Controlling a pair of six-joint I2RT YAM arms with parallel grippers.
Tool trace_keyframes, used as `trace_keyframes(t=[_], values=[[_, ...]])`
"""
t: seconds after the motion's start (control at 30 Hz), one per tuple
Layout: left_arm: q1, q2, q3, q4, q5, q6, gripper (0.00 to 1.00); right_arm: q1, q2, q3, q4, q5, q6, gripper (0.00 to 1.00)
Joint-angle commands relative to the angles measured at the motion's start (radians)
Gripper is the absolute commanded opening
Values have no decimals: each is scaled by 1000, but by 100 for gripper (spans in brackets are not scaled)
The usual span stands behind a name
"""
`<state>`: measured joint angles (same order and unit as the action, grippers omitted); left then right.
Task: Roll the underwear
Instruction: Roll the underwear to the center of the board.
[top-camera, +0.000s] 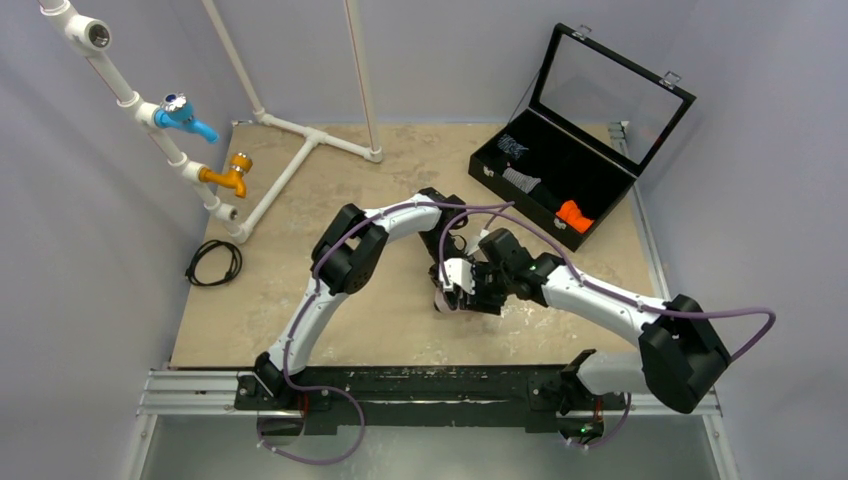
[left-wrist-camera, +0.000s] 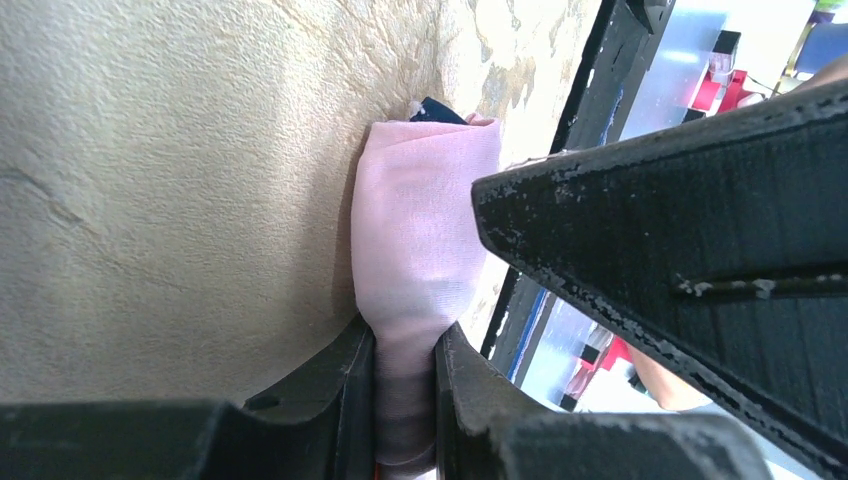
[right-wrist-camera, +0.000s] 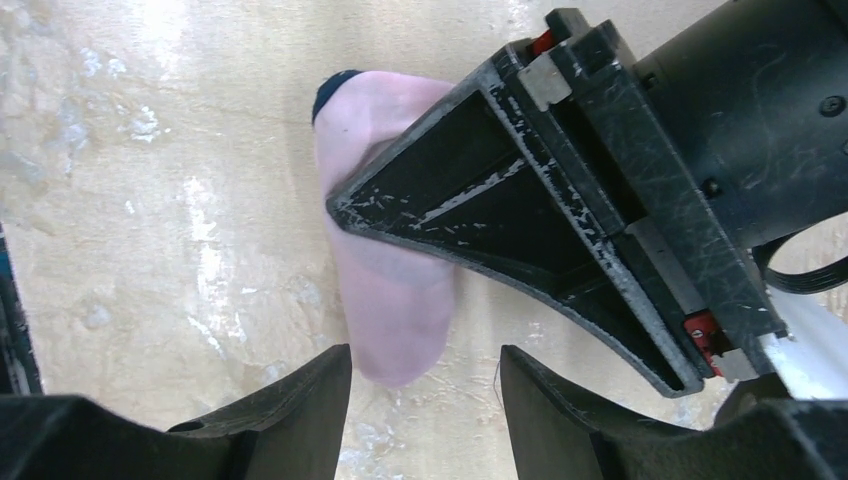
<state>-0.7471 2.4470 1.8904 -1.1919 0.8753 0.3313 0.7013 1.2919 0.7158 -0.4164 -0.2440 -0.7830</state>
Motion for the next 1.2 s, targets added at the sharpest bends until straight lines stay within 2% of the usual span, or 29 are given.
trace_keyframes(t=[0.0,0.53,0.97,1.17], values=[[-11,92,-60,154,-340,68,0,9,-19,28,-38,-55,15,56],[-11,97,-53,143,-326,68,0,32,121,46,80,-68,10,55],[-11,101,-48,140,-320,75,0,52,211,56,93,-109,16,52],[-8,100,-50,136,-314,57,0,58,238,42,125,-115,30,41]])
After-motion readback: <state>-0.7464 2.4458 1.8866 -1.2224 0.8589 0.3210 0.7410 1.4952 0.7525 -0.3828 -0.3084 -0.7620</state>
